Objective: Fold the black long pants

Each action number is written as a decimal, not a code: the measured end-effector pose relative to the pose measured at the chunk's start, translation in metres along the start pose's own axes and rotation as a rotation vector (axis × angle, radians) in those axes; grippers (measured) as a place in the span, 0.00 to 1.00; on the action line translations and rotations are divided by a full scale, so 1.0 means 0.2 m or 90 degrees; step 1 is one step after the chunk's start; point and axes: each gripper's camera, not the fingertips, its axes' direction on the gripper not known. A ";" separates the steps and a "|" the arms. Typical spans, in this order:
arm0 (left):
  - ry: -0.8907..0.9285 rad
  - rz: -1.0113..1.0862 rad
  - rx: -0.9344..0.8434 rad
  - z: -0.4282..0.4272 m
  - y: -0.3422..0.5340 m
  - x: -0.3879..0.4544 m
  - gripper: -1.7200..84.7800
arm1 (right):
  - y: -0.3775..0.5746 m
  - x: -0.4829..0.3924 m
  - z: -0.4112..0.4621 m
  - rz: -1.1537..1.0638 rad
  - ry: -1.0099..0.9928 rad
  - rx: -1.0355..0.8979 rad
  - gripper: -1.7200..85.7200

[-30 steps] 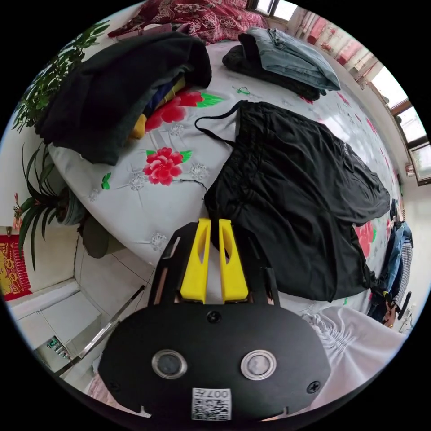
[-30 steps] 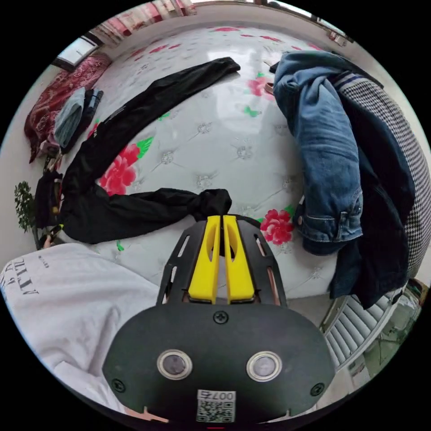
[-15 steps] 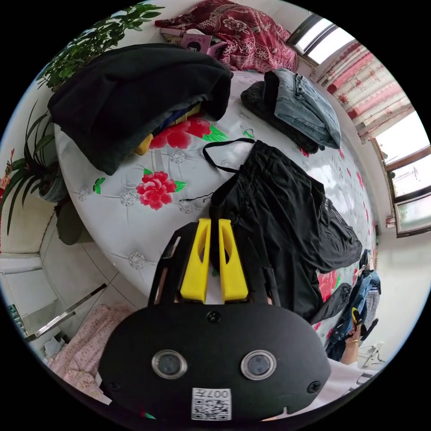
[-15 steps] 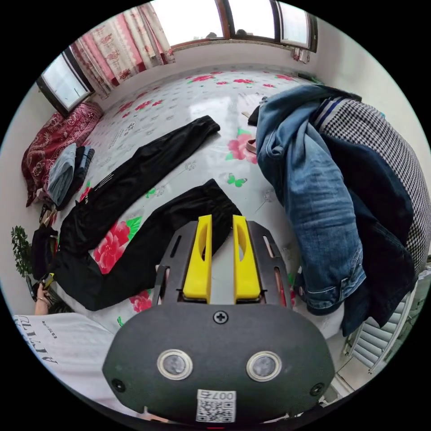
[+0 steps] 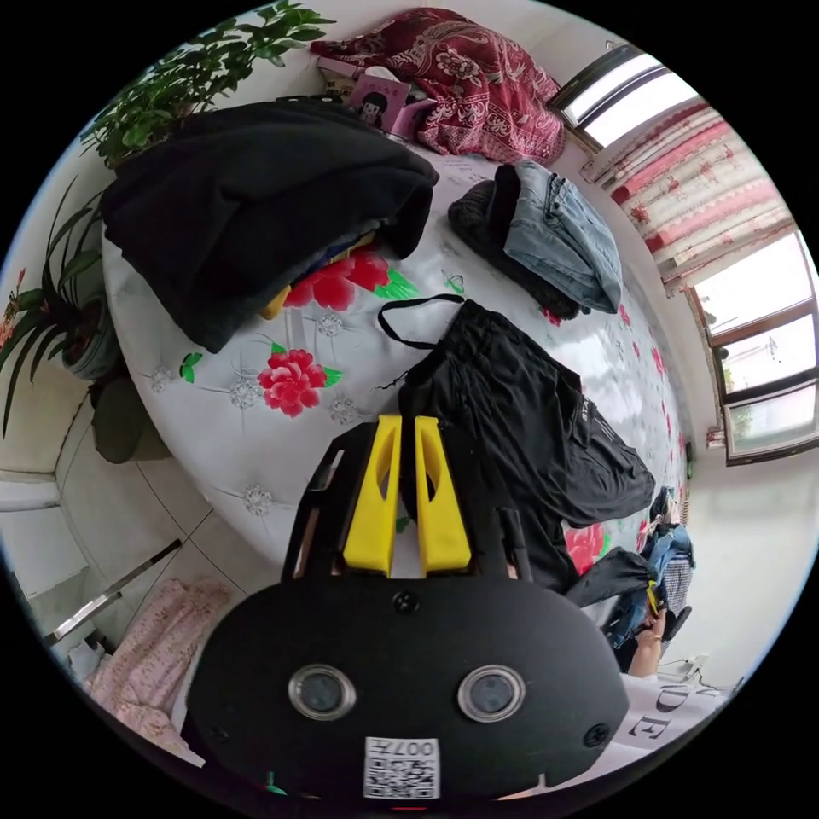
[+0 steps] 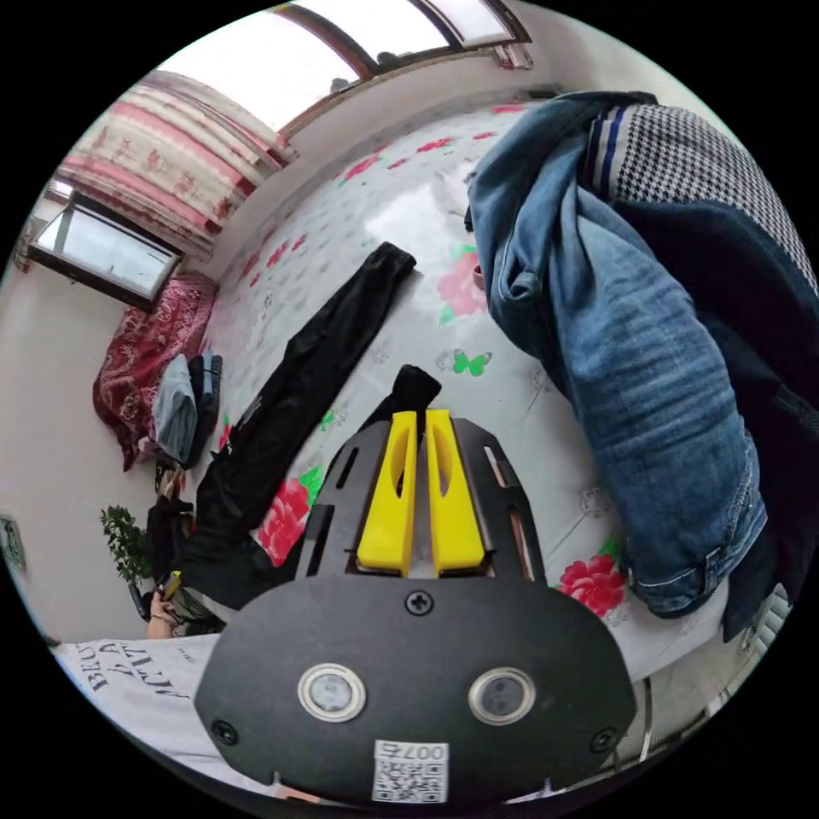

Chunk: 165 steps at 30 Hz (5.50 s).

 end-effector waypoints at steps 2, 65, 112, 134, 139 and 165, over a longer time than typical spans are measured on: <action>0.018 0.019 -0.006 -0.09 -0.01 0.00 0.02 | 0.03 0.00 -0.35 0.017 -0.049 0.075 0.02; -0.051 0.143 -0.290 0.86 0.32 -0.37 0.10 | 0.92 0.33 0.14 0.004 0.267 -0.217 0.05; -0.262 0.593 -0.294 2.45 -0.33 1.05 0.03 | -1.25 -1.10 1.73 -0.251 0.268 -0.085 0.11; 0.120 0.453 -0.084 1.04 -0.30 0.39 0.01 | -0.53 -0.73 -0.26 -0.245 -0.030 0.134 0.03; 0.123 0.484 -0.114 0.90 0.09 0.21 0.01 | 0.05 -0.41 -0.52 -0.226 0.014 0.092 0.03; -0.065 0.461 -0.239 1.42 1.13 0.03 0.02 | 0.95 0.41 -0.22 -0.196 0.211 -0.065 0.06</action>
